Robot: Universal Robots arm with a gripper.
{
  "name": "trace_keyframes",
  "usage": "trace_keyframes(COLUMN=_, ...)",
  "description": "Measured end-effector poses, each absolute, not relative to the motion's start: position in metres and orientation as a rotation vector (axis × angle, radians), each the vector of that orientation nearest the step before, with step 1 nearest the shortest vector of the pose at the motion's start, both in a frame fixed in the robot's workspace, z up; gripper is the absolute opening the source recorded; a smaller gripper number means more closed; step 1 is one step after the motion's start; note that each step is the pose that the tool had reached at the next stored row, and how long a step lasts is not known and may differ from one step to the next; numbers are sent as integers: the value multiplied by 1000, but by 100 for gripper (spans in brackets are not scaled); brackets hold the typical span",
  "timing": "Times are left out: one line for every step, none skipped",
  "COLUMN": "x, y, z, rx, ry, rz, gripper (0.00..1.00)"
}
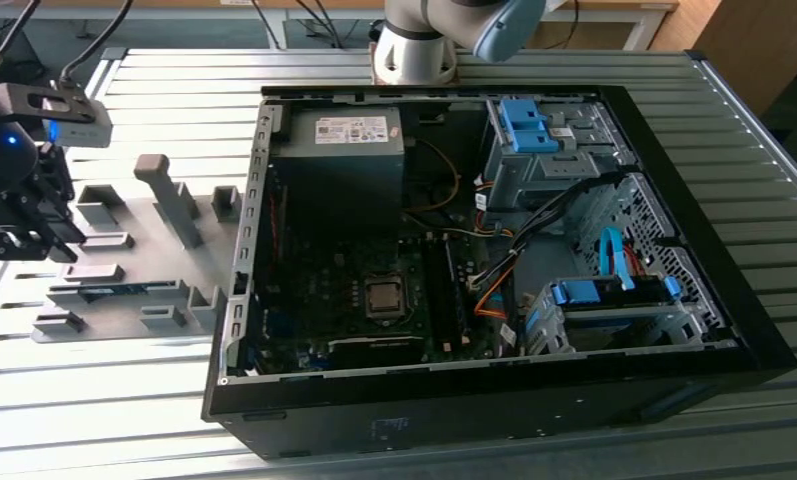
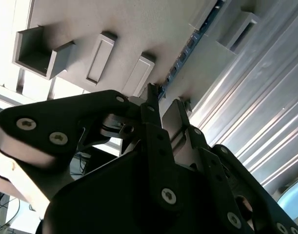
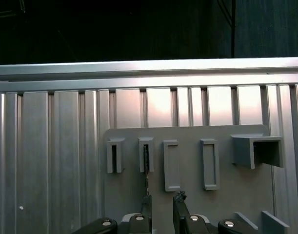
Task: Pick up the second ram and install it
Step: 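Pick up the second ram and move it above second insertion slot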
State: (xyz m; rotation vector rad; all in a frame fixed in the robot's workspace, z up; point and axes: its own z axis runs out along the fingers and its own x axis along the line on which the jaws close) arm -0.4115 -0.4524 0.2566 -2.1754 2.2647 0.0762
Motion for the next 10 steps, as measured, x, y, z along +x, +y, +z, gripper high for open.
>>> trace_keyframes(x=-411, y=-453, z=255, rx=-2179, ry=2262, rz=76, gripper=31)
trace_keyframes(x=-412, y=-454, z=254, rx=-2179, ry=2262, rz=74, gripper=31)
trace_keyframes(x=-412, y=-455, z=253, rx=-2178, ry=2261, rz=72, gripper=31)
trace_keyframes(x=-412, y=-455, z=252, rx=-2177, ry=2260, rz=69, gripper=31)
trace_keyframes(x=-412, y=-456, z=251, rx=-2176, ry=2259, rz=66, gripper=31)
trace_keyframes(x=-412, y=-456, z=250, rx=-2174, ry=2258, rz=62, gripper=31)
trace_keyframes(x=-411, y=-456, z=248, rx=-2173, ry=2256, rz=60, gripper=31)
trace_keyframes(x=-411, y=-456, z=246, rx=-2173, ry=2256, rz=58, gripper=31)
trace_keyframes(x=-411, y=-457, z=245, rx=-2172, ry=2255, rz=57, gripper=31)
trace_keyframes(x=-411, y=-457, z=243, rx=-2172, ry=2255, rz=56, gripper=31)
